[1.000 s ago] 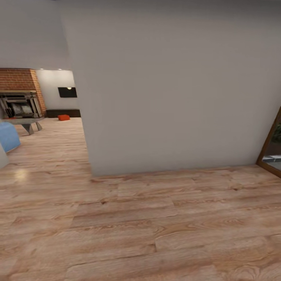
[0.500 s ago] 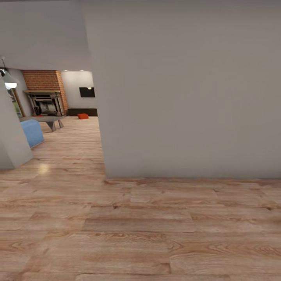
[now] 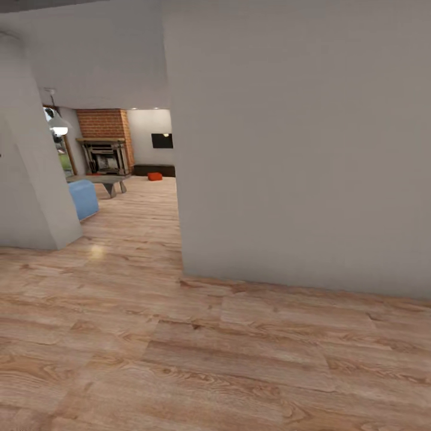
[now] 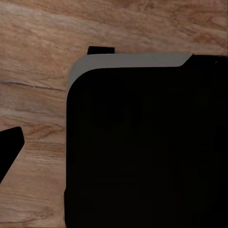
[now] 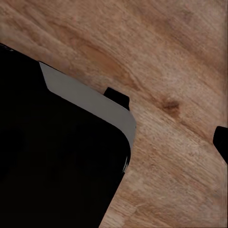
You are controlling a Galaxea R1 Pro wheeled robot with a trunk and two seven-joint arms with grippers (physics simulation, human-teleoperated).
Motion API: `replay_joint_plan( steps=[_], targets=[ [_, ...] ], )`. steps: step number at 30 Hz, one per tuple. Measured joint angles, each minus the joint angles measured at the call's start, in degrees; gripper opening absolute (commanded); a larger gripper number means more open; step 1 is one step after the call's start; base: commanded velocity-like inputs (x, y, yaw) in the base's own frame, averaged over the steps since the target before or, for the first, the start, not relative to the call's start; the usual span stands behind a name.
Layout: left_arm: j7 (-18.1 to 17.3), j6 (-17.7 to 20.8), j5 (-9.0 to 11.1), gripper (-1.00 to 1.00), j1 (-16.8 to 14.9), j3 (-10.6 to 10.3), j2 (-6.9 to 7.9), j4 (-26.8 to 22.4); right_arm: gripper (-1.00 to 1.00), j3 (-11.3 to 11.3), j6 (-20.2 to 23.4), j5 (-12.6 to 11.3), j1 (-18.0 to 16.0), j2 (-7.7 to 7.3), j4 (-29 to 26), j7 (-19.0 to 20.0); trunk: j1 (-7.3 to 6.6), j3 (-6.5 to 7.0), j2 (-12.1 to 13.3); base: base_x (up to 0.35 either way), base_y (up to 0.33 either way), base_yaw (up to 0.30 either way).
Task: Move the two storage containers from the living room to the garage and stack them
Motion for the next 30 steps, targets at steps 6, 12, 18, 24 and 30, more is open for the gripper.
replay_joint_plan(
  steps=[6,12,18,24,30],
  targets=[
    [0.0,0.0,0.0,1.00,0.0,0.0,0.00,0.0,1.00,0.0,0.0,0.0,0.0,-0.04,0.0,0.0,0.00,-0.14,0.0,0.322,0.000,0.268],
    [0.0,0.0,0.0,1.00,0.0,0.0,0.00,0.0,1.00,0.0,0.0,-0.1,0.0,-0.05,0.0,0.0,0.00,-0.28,0.0,0.322,0.000,0.268],
    [0.0,0.0,0.0,1.00,0.0,0.0,0.00,0.0,1.00,0.0,0.0,-0.1,0.0,-0.06,0.0,0.0,0.00,-0.43,0.0,0.322,0.000,0.268],
    [0.0,0.0,0.0,1.00,0.0,0.0,0.00,0.0,1.00,0.0,0.0,-0.1,0.0,-0.06,0.0,0.0,0.00,-0.57,0.0,0.322,0.000,0.268],
    [0.0,0.0,0.0,1.00,0.0,0.0,0.00,0.0,1.00,0.0,0.0,-0.1,0.0,-0.01,0.0,0.0,0.00,-0.72,0.0,0.322,0.000,0.268]
  ],
)
